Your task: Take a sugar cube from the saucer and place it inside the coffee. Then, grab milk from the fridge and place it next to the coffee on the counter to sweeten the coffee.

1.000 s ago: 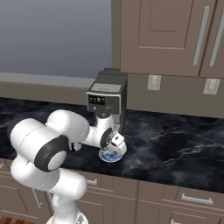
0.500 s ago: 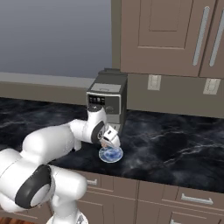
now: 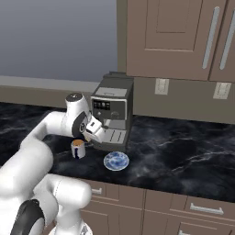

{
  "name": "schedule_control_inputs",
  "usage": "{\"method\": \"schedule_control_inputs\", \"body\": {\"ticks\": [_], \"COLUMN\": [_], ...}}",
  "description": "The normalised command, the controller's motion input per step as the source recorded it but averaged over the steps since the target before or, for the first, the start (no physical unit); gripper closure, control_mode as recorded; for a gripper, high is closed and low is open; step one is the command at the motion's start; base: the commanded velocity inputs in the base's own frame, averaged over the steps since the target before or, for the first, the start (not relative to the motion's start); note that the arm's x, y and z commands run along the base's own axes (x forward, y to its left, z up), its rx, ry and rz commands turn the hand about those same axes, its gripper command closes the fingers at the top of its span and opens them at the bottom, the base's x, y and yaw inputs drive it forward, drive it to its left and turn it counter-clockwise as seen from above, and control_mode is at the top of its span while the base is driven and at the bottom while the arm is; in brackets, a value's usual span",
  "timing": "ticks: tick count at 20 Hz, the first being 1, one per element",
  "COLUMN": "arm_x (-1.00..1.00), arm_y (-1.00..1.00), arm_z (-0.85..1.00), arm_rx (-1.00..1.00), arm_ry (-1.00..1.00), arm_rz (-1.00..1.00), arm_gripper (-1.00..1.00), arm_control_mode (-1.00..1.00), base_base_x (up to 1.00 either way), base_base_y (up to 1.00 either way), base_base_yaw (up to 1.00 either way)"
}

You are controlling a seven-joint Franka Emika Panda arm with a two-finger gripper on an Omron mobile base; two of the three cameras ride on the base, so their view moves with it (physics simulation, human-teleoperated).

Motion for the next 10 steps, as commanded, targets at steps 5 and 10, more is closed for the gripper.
{"method": "schedule_control_inputs", "body": {"ticks": [5,10], "arm_x": [0.00,0.00], "arm_y": [0.91,0.45], "arm_z": [0.36,-0.26], "arm_rx": [0.02,0.00], "arm_ry": [0.07,0.01], "arm_rz": [0.19,0.23], "arm_gripper": [1.00,1.00], "arm_control_mode": [-1.00,-1.00], "base_base_x": [0.00,0.00], "base_base_y": [0.00,0.00], "base_base_yaw": [0.00,0.00]}}
